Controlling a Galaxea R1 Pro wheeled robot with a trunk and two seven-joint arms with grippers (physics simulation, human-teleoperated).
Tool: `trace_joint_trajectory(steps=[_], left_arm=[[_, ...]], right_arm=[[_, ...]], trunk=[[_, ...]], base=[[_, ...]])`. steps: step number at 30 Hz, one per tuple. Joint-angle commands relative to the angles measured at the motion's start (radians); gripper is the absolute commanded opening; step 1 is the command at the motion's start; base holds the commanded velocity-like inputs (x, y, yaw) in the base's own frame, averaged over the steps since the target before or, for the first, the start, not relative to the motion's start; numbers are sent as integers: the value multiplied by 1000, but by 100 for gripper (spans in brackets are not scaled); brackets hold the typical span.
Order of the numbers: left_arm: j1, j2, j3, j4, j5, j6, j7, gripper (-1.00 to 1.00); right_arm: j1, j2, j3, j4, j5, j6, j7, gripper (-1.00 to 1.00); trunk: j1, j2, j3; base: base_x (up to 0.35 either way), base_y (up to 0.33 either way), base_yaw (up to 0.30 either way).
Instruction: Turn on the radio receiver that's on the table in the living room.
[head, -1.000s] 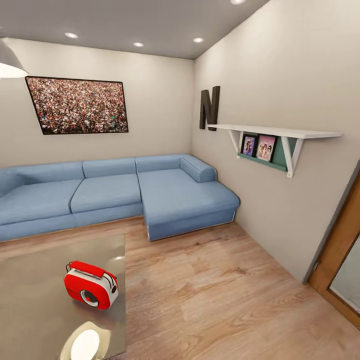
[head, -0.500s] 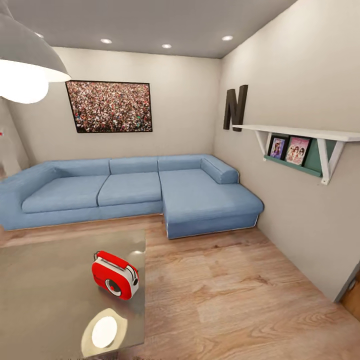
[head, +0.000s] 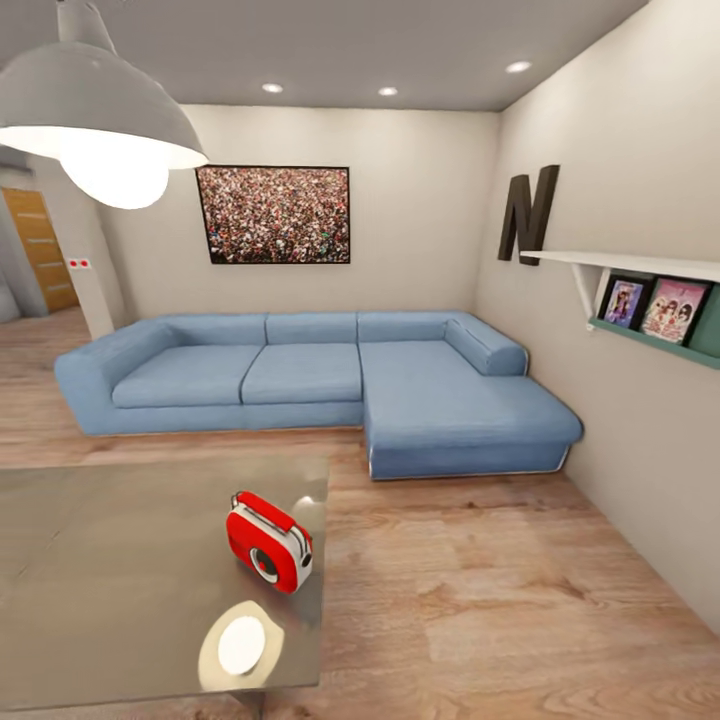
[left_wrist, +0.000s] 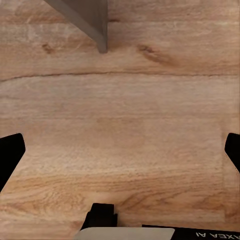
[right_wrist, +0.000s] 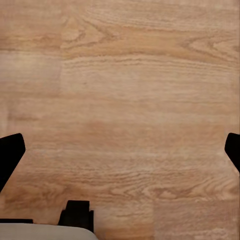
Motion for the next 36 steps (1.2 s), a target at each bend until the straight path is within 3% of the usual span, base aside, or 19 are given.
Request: trace_joint_trajectory(steps=[1,22,36], left_arm=[[0,0,0,0,0,0,0,100],[0,0,0,0,0,0,0,100],[0,0,0,0,0,0,0,100]], right_arm=[[0,0,0,0,0,0,0,100],[0,0,0,0,-1,0,0,100],[0,0,0,0,0,0,0,100]], trunk=[[0,0,0],[0,0,0],[0,0,0]], base=[[210,-183,290],[230,-220,290],[27,-30,290]])
